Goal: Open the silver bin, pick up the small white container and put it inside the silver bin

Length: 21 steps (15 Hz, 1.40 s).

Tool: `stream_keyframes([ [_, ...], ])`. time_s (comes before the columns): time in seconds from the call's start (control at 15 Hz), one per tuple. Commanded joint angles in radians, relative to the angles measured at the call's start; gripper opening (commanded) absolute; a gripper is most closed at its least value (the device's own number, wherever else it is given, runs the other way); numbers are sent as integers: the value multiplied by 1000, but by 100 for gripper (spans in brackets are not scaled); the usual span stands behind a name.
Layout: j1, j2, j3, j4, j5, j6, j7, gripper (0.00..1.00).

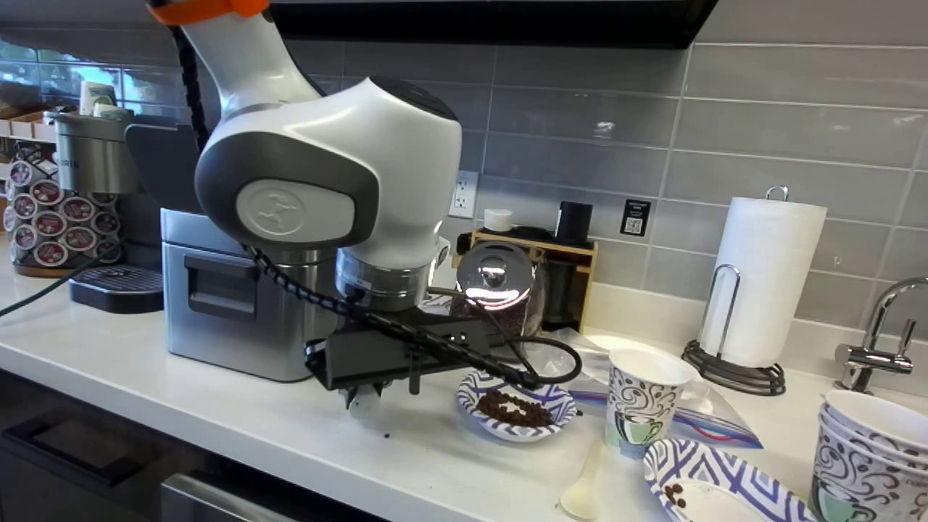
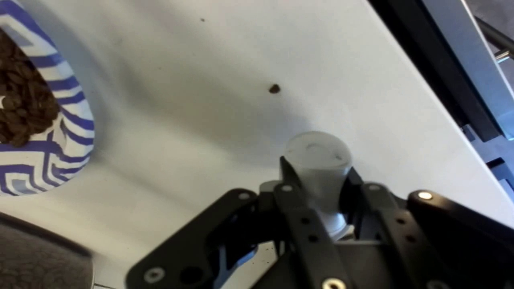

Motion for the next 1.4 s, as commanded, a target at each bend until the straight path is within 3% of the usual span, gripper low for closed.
stream_keyframes([
  [0.0,-10,-108,-17,-35,-38,-93,51,6],
  [0.6,21,-312,-107,26,-213,-361,252,7],
  [1.0,58,-331,-131,150,-186,-446,335,7],
  [1.33,93,-291,-137,273,-78,-503,335,7],
])
